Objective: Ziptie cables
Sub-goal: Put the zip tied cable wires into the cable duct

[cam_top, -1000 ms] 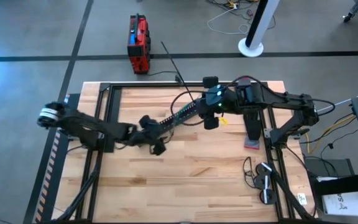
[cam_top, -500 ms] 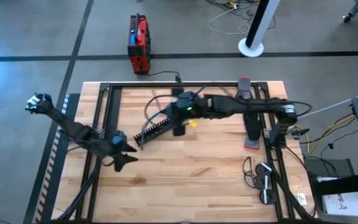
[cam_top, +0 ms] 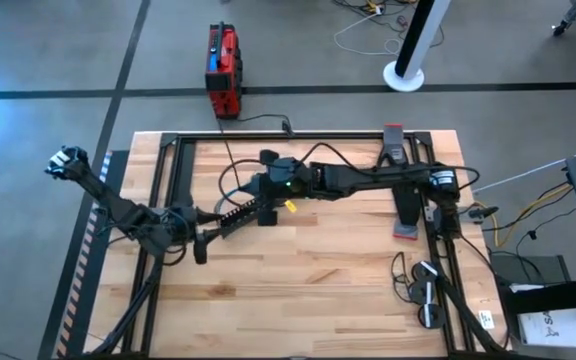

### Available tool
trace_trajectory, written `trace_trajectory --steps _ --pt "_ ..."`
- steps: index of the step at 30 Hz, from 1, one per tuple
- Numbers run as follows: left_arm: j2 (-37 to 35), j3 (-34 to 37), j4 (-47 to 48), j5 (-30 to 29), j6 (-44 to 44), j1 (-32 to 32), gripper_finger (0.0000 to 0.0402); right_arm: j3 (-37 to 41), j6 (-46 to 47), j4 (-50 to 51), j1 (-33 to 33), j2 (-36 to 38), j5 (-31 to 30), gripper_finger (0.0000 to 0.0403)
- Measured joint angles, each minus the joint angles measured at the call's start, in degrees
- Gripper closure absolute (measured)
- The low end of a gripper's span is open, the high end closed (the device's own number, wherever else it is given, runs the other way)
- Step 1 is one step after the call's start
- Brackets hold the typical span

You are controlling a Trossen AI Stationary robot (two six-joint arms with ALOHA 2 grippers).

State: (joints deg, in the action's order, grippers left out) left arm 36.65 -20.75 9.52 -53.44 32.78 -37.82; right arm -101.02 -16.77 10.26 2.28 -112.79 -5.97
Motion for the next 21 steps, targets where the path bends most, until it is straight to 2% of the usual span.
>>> trace_trajectory --steps 5,9,11,14,18,21 --pt "3.70 0.26 -3.78 0.43 -1.57 -0.02 0.0257 -0.06 0.80 -3.02 0.03 -1.65 1.00 0.0403" --pt "7.37 0.42 -3.84 0.83 1.11 -0.02 0.0269 0.05 -0.53 -1.67 0.84 -3.11 -4.98 0.0403" --pt "8.89 0.53 -3.51 3.67 1.31 -0.02 0.0274 0.20 -1.21 1.33 1.57 -3.58 -7.62 0.0403" --pt "10.74 0.48 -3.56 7.96 1.39 -0.02 0.0283 0.20 -0.81 4.69 2.77 -3.80 -8.33 0.0403" --pt "12.01 0.46 -3.86 8.87 1.80 -0.02 0.0294 0.16 -2.52 14.01 3.75 -3.87 -8.22 0.0403" --pt "12.12 0.46 -4.01 8.43 1.83 0.00 0.0301 0.16 -8.29 22.76 4.37 -3.80 -8.71 0.0403"
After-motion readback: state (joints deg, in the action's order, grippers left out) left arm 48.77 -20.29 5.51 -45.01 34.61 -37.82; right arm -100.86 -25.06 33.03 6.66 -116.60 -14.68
